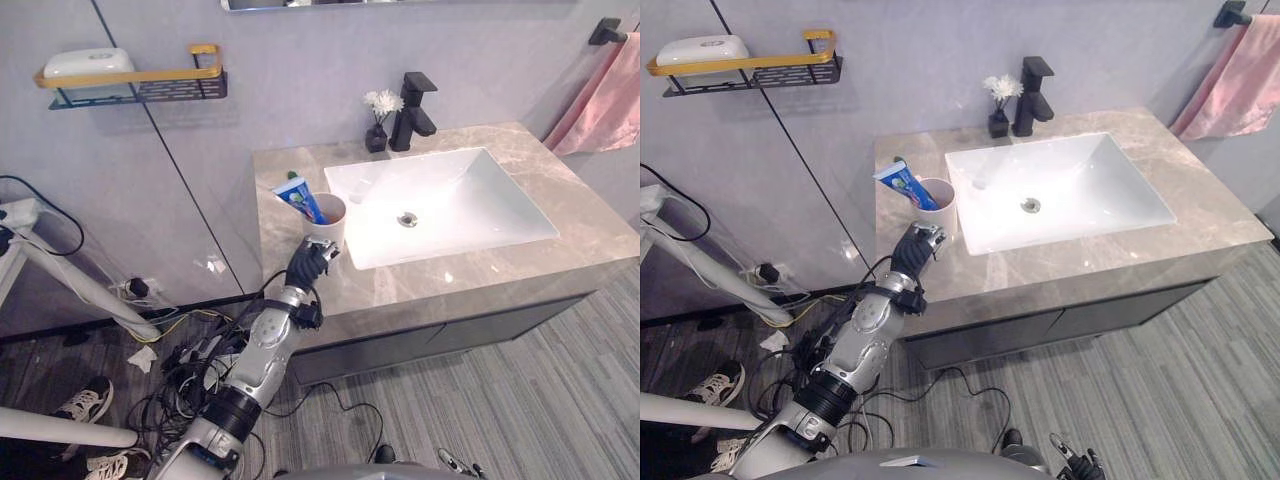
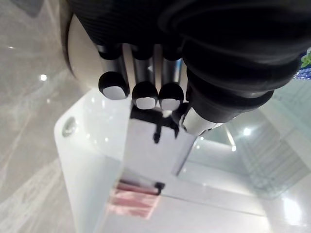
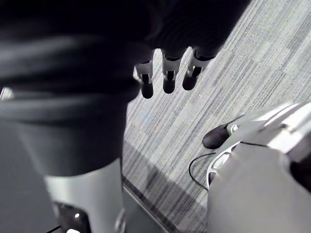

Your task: Organize washtable

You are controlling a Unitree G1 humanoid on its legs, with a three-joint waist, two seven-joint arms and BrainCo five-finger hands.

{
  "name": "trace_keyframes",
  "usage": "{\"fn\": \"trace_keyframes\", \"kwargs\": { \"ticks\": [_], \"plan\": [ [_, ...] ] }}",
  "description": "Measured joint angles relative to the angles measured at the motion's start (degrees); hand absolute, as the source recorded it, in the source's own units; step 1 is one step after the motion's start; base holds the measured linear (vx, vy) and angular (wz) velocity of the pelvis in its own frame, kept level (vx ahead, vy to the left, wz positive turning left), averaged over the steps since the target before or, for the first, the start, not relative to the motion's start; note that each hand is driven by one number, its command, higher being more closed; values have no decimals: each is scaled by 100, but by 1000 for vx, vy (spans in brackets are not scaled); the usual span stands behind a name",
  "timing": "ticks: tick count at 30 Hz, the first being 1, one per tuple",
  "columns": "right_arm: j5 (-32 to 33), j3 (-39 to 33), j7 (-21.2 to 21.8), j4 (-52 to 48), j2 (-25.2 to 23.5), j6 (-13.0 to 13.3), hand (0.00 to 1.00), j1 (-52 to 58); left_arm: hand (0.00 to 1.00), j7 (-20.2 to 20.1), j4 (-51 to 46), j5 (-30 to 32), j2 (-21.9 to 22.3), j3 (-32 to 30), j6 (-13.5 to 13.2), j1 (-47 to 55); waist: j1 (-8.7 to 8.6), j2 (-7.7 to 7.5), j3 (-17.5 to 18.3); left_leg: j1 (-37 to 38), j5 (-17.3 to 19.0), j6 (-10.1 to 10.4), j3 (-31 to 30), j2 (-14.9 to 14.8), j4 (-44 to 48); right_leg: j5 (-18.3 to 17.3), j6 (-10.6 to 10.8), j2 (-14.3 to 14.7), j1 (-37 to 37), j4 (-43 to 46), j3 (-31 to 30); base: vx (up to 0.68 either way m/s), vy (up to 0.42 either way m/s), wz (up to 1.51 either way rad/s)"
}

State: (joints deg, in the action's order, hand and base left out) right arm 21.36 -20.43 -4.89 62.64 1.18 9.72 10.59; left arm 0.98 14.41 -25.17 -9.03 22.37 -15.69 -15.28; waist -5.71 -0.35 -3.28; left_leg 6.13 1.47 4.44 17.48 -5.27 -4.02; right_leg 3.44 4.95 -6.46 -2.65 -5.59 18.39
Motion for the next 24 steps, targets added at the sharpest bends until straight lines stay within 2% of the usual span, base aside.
{"fn": "trace_keyframes", "kwargs": {
  "ticks": [7,18,24],
  "plan": [
    [1,-55,15,-11,-3,-4,0,6,100,115,329,323,-16,-250,-7,-269,-25,10,-7,-77,0,0,44,-2,2,19,-1,6,97,6,-47,0,-1,-3],
    [-1,-209,54,-9,-28,-31,0,6,100,237,415,327,-67,-581,-7,-297,-12,11,-9,-80,1,-1,81,5,11,62,6,-2,112,2,-50,-3,1,-1],
    [-1,-232,107,-7,-27,-32,0,9,100,153,-45,309,-56,-679,-22,38,-5,17,-12,-75,0,-2,63,3,30,63,4,-1,95,6,-43,0,0,0]
  ]
}}
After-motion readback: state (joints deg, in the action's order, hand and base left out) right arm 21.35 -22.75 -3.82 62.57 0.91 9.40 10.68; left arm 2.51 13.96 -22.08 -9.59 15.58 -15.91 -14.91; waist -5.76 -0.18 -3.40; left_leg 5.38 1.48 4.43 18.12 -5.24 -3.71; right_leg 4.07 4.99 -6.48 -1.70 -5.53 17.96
